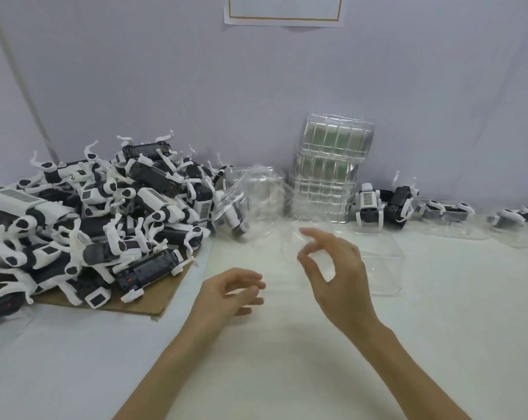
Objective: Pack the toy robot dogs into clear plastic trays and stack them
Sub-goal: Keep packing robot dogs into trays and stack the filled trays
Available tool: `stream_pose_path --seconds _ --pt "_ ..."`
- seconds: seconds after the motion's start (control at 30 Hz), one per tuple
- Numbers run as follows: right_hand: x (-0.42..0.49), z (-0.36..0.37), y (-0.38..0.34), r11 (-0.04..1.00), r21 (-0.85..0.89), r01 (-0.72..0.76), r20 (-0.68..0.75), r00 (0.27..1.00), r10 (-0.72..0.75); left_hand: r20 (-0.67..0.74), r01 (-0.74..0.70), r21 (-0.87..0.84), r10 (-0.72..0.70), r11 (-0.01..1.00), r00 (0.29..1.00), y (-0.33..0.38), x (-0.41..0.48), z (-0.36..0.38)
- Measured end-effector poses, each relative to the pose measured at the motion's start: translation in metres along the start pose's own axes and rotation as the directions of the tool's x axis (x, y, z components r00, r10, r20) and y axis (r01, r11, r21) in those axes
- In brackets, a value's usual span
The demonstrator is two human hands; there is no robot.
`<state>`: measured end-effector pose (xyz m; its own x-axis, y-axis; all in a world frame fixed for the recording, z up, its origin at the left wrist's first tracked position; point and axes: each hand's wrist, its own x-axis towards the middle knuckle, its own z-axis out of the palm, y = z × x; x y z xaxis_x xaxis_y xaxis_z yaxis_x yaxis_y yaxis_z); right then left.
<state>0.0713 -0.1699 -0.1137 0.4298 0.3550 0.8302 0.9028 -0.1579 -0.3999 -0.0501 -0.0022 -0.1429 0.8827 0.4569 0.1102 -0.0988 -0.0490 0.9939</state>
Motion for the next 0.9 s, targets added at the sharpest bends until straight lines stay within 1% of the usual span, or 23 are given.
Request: stream_pose_path --seconds 0.03,0.07,0.2,0.33,0.4,0.47,0.5,0.53,0.57,0.67,0.73,0.8,0.87,0.9 --pt "0.011 -0.001 0.003 1.0 -0.014 -0.001 -0.013 1.0 0.001 -0.029 -0.019 0.168 0.024 0.986 0.999 -0.003 0.0 0.001" --pt "0.025 -0.002 0.007 1.0 -0.022 -0.003 -0.01 1.0 0.003 -0.042 -0.019 0.269 0.031 0.963 0.999 -0.005 -0.001 0.003" --pt "0.092 0.015 0.024 0.997 -0.075 0.027 0.048 0.999 -0.023 0.0 -0.007 0.327 0.008 0.945 1.0 -0.005 -0.003 0.008" --pt "0.17 0.054 0.045 0.979 -0.19 0.079 0.173 0.984 -0.046 -0.005 0.018 0.32 -0.017 0.947 1.0 -0.005 -0.001 0.008" --pt "0.208 0.074 0.055 0.941 -0.334 0.045 0.235 0.971 0.037 -0.014 0.035 0.307 -0.032 0.951 0.999 -0.004 -0.001 0.006" --pt "0.231 0.091 0.061 0.858 -0.511 -0.047 0.297 0.927 0.228 -0.015 0.054 0.293 -0.052 0.955 0.999 -0.005 -0.002 0.006" --pt "0.235 0.098 0.061 0.834 -0.543 -0.1 0.313 0.897 0.312 -0.011 0.062 0.282 -0.062 0.957 0.998 -0.005 -0.002 0.005" --pt "0.234 0.104 0.059 0.832 -0.536 -0.142 0.32 0.878 0.357 -0.01 0.068 0.273 -0.068 0.959 0.998 -0.005 -0.002 0.005" --pt "0.229 0.11 0.055 0.851 -0.502 -0.156 0.324 0.878 0.352 -0.011 0.068 0.269 -0.068 0.961 0.998 -0.005 -0.002 0.004" --pt "0.192 0.123 0.034 0.949 -0.31 -0.065 0.336 0.926 0.173 -0.007 0.043 0.268 -0.043 0.962 0.999 -0.007 -0.001 0.003" --pt "0.163 0.128 0.017 0.99 -0.135 -0.048 0.375 0.922 0.095 -0.002 0.02 0.292 -0.02 0.956 1.0 -0.008 -0.002 0.005" --pt "0.136 0.133 0.004 0.998 -0.032 -0.05 0.442 0.895 0.059 -0.016 0.009 0.301 -0.004 0.954 1.0 -0.008 -0.003 0.006" --pt "0.114 0.142 -0.002 0.997 -0.071 -0.025 0.479 0.876 0.056 -0.037 0.003 0.308 0.009 0.951 0.999 -0.007 -0.004 0.006" --pt "0.104 0.147 -0.002 0.992 -0.121 -0.038 0.473 0.876 0.091 -0.047 0.003 0.311 0.013 0.95 0.999 -0.007 -0.005 0.005"
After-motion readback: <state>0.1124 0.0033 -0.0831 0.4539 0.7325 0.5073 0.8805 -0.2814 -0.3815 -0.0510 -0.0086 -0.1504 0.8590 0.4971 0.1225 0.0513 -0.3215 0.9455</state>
